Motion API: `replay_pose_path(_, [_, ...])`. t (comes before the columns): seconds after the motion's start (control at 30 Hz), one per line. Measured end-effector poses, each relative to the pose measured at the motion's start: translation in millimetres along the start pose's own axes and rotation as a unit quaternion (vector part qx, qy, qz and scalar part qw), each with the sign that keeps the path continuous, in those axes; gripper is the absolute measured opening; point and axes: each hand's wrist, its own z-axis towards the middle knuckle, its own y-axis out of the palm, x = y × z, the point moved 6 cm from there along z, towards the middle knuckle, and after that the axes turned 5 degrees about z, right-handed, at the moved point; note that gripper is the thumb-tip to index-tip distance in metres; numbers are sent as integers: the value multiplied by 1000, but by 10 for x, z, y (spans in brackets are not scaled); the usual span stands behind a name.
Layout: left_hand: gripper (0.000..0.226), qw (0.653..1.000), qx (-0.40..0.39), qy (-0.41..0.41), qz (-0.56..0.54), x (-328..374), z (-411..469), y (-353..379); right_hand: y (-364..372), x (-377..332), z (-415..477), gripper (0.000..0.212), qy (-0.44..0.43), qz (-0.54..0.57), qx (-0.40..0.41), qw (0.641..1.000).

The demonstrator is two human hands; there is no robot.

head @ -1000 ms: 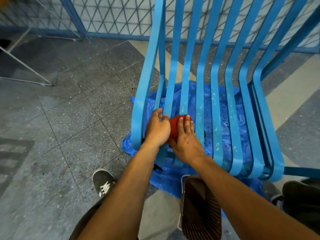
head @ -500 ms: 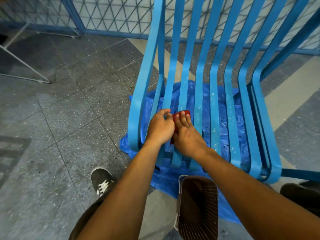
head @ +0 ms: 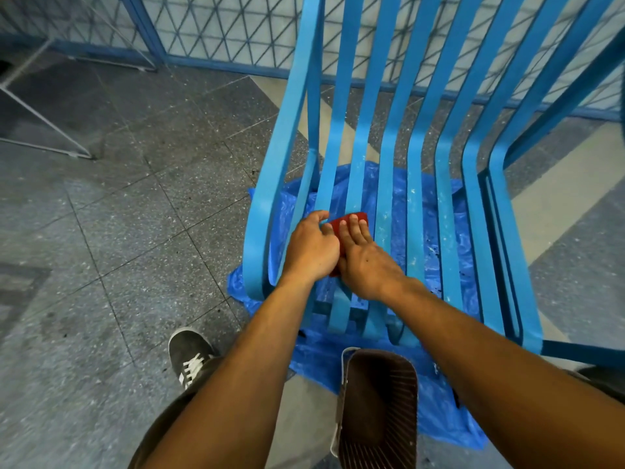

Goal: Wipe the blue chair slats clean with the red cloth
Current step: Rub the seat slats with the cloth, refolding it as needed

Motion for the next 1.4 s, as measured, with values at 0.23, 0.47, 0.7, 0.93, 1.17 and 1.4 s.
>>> replay_pose_path(0.23, [43,1000,22,2,14,-30,64,-82,100,-64,-193,75,-7,-48,-3,999])
replay_pose_path(0.47, [60,992,5,54,110,122,-15,-24,13,28,-18,72,-14,-73,-2,997])
replay_pose_path(0.7, [55,972,-16,44,231,35,32,-24,-122,19,132,71,2,-43,-9,999])
replay_pose_path(0.93, [48,970,-36,15,242,16,62,36,-7,57,24,70,-14,-47,19,999])
replay_pose_path(1.17, [54,981,-9,16,194,86,120,11,-243,84,430,71,12,-13,27,999])
replay_pose_path(1.4, [61,996,-2,-71,46,71,187,-22,-23,48,39,72,-22,-11,38,999])
